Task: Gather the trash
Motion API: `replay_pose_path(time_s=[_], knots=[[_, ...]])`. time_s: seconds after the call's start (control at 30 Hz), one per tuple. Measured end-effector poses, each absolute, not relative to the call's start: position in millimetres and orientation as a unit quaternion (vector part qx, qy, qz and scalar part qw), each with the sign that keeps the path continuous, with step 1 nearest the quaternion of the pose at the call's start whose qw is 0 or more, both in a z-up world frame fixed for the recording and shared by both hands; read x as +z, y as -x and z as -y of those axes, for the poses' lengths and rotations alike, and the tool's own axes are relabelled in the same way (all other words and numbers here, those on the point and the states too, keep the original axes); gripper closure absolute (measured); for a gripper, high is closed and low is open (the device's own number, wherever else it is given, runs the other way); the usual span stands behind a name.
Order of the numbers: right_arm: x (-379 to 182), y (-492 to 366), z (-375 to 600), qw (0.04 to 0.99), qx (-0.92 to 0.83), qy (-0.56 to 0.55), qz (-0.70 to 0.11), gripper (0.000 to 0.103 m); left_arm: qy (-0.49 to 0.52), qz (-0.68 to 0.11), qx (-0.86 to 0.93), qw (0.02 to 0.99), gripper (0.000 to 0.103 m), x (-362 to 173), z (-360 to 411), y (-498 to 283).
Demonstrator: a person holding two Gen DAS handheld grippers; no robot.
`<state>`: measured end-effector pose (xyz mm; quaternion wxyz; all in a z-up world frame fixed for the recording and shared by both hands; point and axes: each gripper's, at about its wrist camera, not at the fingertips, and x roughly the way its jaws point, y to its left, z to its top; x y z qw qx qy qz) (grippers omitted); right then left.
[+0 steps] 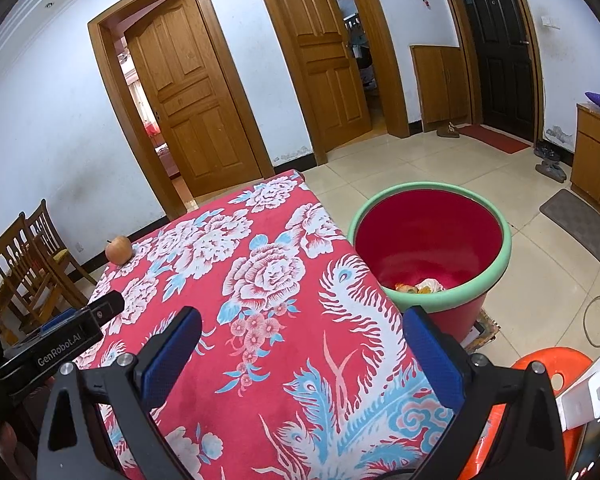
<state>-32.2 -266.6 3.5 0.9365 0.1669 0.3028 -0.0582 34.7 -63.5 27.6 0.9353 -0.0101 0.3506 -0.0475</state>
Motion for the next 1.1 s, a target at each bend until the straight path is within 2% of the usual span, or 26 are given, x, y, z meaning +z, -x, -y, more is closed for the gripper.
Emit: replay_pose_path(time_s=[1.1], knots=[[3.4,33.7,268.5,0.937,-0.057,-0.168,-0.300,0.001,0.010,-0.349,-0.047,0.936,0.020,31.3,64.7,-30.4]])
